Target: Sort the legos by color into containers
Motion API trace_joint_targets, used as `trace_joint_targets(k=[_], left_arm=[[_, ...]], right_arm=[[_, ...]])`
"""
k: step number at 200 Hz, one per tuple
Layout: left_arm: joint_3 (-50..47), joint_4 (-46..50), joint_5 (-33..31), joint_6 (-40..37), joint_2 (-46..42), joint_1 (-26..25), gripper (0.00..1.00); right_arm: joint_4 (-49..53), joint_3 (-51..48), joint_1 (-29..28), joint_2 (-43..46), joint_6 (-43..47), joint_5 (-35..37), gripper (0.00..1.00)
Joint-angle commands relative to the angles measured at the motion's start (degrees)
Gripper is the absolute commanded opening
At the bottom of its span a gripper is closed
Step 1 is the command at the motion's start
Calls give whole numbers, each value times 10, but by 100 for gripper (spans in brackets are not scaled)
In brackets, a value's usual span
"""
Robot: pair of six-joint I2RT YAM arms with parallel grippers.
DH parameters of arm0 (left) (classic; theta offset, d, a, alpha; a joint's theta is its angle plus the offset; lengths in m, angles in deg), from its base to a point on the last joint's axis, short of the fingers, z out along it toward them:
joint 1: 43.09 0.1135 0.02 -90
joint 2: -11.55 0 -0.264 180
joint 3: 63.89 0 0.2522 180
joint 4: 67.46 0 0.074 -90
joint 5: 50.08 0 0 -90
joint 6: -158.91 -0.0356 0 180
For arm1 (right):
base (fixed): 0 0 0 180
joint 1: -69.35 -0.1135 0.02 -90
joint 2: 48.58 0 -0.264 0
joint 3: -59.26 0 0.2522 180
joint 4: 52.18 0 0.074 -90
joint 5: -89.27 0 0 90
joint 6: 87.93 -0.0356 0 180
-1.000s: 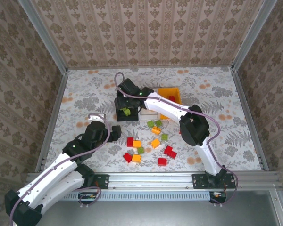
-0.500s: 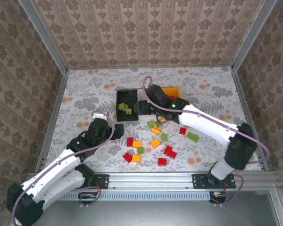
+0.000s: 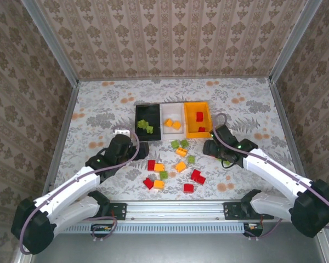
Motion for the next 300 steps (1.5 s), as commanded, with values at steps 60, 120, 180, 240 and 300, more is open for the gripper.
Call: trace_joint_targets(k=[60, 120, 180, 240, 300], left_arm=[[-14, -24, 12, 22, -2, 5, 100], [-25, -35, 14, 19, -1, 10, 100], [-37, -46, 16, 20, -2, 19, 100], [-50, -60, 22, 31, -3, 25, 100], [-54, -54, 23, 38, -2, 31, 100]], right_arm=[[-48, -27, 92, -84, 4, -11, 74], [-92, -18, 120, -125, 23, -39, 76], [-119, -55, 119, -131, -8, -131, 76], [-66, -70, 18, -54, -76, -153, 74], [77, -9, -32, -60, -5, -56, 69]])
